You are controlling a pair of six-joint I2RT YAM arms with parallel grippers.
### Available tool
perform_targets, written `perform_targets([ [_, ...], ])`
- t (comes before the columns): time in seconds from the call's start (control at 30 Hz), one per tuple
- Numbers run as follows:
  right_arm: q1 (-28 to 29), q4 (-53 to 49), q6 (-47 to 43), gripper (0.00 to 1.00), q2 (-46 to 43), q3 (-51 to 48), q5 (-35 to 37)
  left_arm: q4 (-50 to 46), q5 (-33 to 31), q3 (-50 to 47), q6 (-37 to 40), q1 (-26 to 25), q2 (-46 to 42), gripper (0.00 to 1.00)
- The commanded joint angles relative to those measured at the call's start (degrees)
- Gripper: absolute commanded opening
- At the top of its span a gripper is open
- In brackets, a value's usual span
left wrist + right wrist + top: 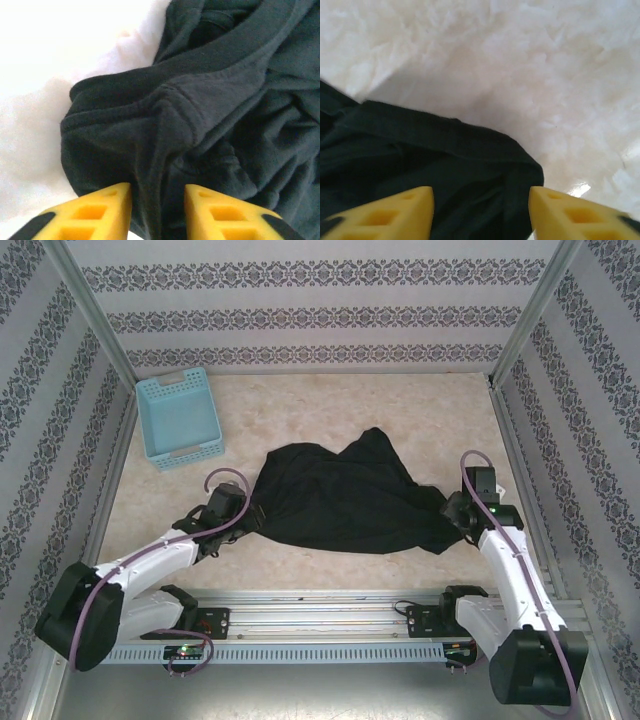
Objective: Fold the inside-out t-shirt
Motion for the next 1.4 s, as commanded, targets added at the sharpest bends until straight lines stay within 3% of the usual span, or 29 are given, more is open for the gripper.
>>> perform_targets([
  [0.0,5.37,-1.38,-0.85,0.68,-0.92,6.9,6.27,-10.3,-2.22,6.98,5.86,-0.44,-3.66,0.51],
  [0.1,14.25,-2.56,-0.61,0.74,0.95,10.26,8.67,-15.82,-4.2,13.28,11.91,-0.42,-1.61,0.61],
  [0.17,20.58,-0.51,0.64,0.76,3.2,10.69,7.68,-15.55,-1.79,16.83,15.71,-0.58,2.28,0.66],
  [0.27,29.44,8.04,2.79,0.77,8.69,9.51,2.62,-14.69,2.17,22.19,19.34,-1.46,10.0,0.72],
  [0.4,38.04,19.48,3.68,0.77,19.74,10.43,-2.18,-17.27,-1.35,28.33,21.45,-2.83,19.1,0.75],
  [0.5,41.06,23.78,2.98,0.78,28.18,14.04,-4.69,-18.02,-3.87,30.18,21.65,-2.38,23.49,0.78],
  [0.7,43.16,27.39,1.03,0.8,42.47,21.39,-6.24,-16.27,-2.7,30.54,21.3,-0.55,28.79,0.77],
  [0.83,43.27,25.42,0.67,0.73,49.47,25.7,-4.37,-15.57,-1.5,30.35,21.02,0.18,31.16,0.64],
  [0.87,43.16,24.1,0.37,0.66,50.73,26.97,-3.21,-15.41,-1.1,30.3,20.96,0.45,31.31,0.59],
  [0.97,42.72,21.09,-1.57,0.4,50.78,28.5,0.37,-14.66,-0.5,29.48,20.99,0.94,30.12,0.38],
  [1.1,40.92,21.87,-4.51,0.04,43.94,25.43,1.24,-12.86,0.11,27.15,21.47,1.23,25.97,0.09],
  [1.17,39.3,22.72,-5.57,0.0,39.54,23.33,-1.51,-11.81,0.04,25.72,21.38,1.27,22.86,0.0],
  [1.37,35.38,20.97,-6.48,0.0,23.55,15.24,-8.48,-5.38,4.92,19.08,20.17,1.31,8.48,0.0],
])
